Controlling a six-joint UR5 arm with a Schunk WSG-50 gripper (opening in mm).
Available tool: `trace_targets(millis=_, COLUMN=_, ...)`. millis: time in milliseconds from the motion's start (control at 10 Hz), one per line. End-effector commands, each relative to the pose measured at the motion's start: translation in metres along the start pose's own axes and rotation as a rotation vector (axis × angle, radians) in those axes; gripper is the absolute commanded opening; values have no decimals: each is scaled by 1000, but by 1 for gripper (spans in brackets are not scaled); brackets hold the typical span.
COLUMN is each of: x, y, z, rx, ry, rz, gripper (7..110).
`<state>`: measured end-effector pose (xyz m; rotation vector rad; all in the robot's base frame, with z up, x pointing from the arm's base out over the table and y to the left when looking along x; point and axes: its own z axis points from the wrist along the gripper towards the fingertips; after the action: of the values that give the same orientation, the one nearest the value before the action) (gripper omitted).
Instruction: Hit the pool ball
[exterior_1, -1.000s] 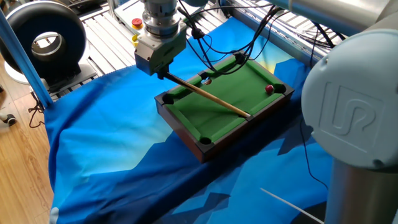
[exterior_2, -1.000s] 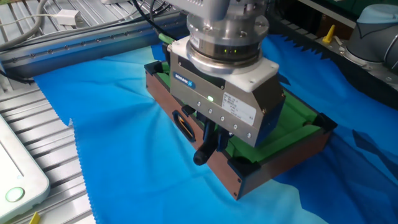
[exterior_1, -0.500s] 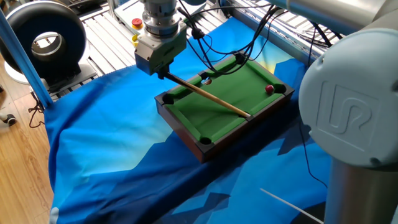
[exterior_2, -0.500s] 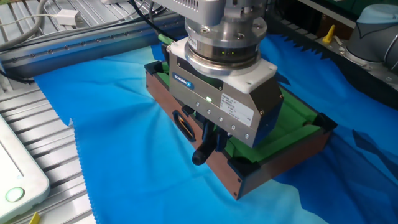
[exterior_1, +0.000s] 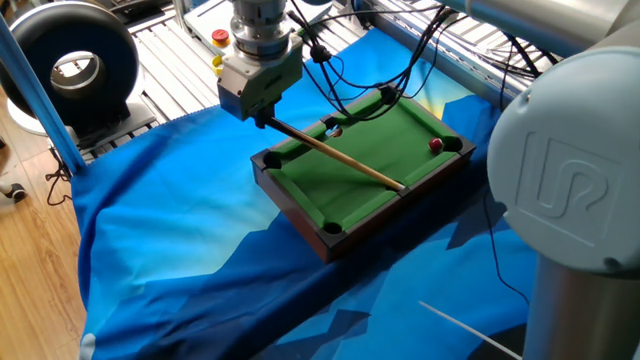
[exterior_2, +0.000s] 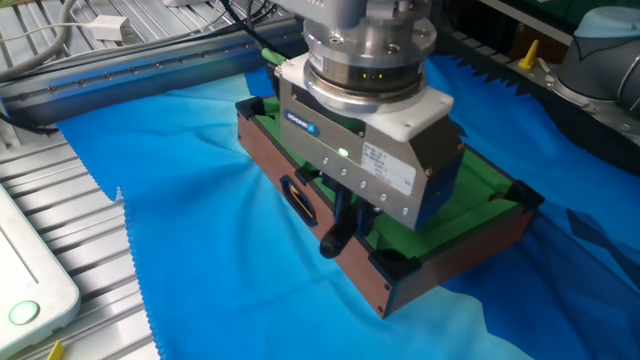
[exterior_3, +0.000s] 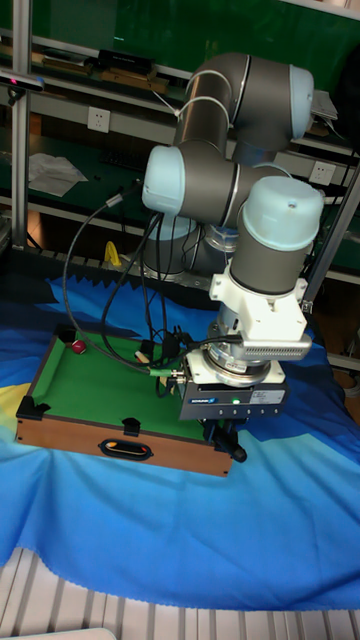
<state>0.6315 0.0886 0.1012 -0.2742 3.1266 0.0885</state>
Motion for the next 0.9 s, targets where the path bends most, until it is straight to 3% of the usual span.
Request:
trace_targets(millis=0, x=-7, y=8, z=-9, rx=-59, ry=-47, rz=-31, gripper=22)
trace_targets(millis=100, x=-8, y=7, z=-12, rx=-67, ry=-61, rz=-50, gripper=44)
trace_targets(millis=400, x=-10, y=5, z=-15, rx=-63, ry=-84, rz=-86, gripper=44)
trace_targets(millis=500, x=-12, y=4, z=-16, rx=-55, ry=-97, rz=-107, gripper=66)
trace_targets(millis=800, x=-6, y=0, z=-24, rx=-23, ry=-112, rz=-139, gripper=66)
